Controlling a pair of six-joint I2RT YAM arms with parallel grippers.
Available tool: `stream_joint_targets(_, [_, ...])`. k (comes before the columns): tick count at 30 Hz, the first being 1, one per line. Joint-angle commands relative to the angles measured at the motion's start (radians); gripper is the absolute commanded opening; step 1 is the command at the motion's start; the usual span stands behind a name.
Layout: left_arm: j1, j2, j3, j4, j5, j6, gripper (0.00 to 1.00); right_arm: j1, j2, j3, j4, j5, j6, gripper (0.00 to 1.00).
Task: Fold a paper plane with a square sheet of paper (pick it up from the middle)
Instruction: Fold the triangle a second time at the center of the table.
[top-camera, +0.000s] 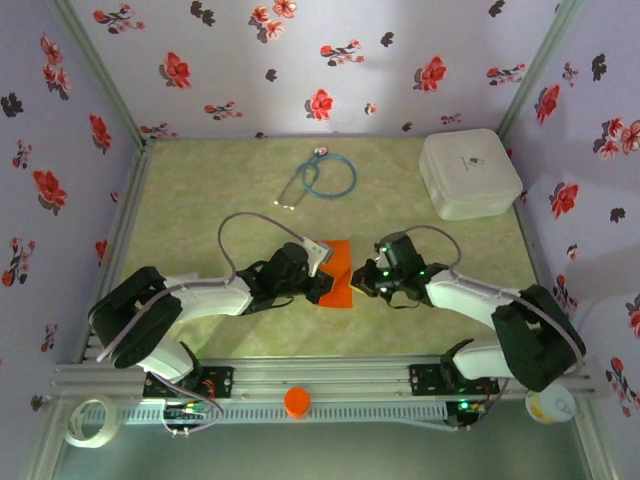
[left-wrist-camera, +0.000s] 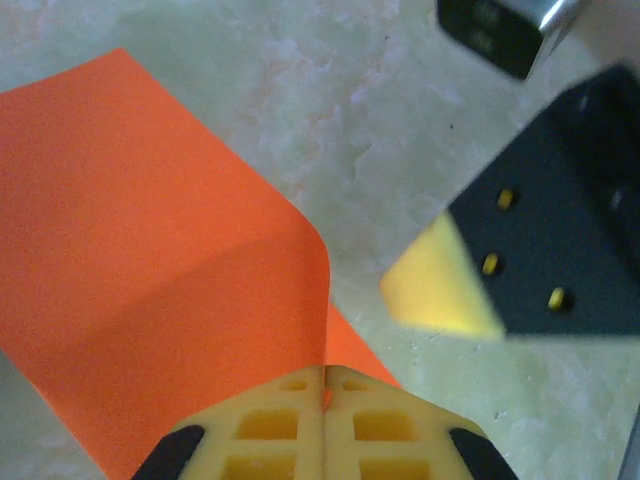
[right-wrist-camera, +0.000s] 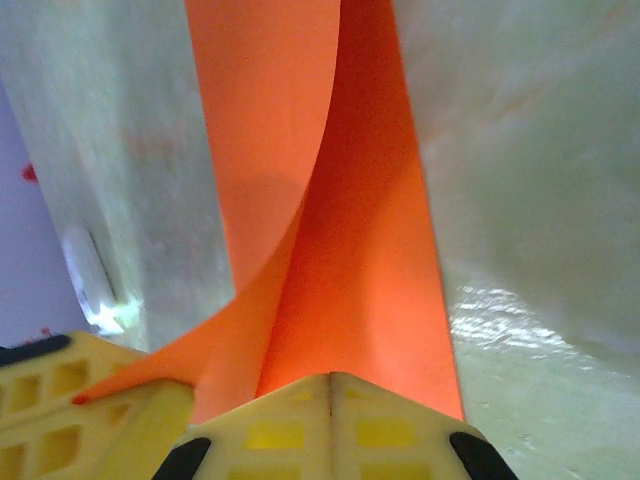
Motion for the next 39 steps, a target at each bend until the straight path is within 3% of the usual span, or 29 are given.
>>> stream_joint_targets(1, [0.013,0.012,-0.021,0.045,0.028,-0.046,0.00,0.041,0.037,0.004,0.076,0.030,0.035,0.00])
stream_joint_targets(10, [0.029,0.031,-0.024,0.058,0.031,-0.072,0.00,0.067,0.161,0.032,0.062,0.007,0.017,0.00])
stream_joint_targets(14, [0.054,0.037,-0.035,0.068,0.049,-0.068,0.00,0.057,0.193,0.048,-0.045,0.053,-0.045,0.00])
stream_joint_targets(18, [0.087,0.066,-0.024,0.078,0.119,-0.083,0.00,0.038,0.194,0.059,-0.131,0.100,-0.105,0.00])
stream_joint_targets(24, [0.116,0.126,-0.009,0.112,0.153,-0.105,0.03,0.003,0.190,0.060,-0.107,0.075,-0.136,0.00])
stream_joint_targets(39, [0.132,0.165,0.010,0.183,0.161,-0.049,0.10,-0.036,0.214,0.096,-0.168,0.049,-0.199,0.00])
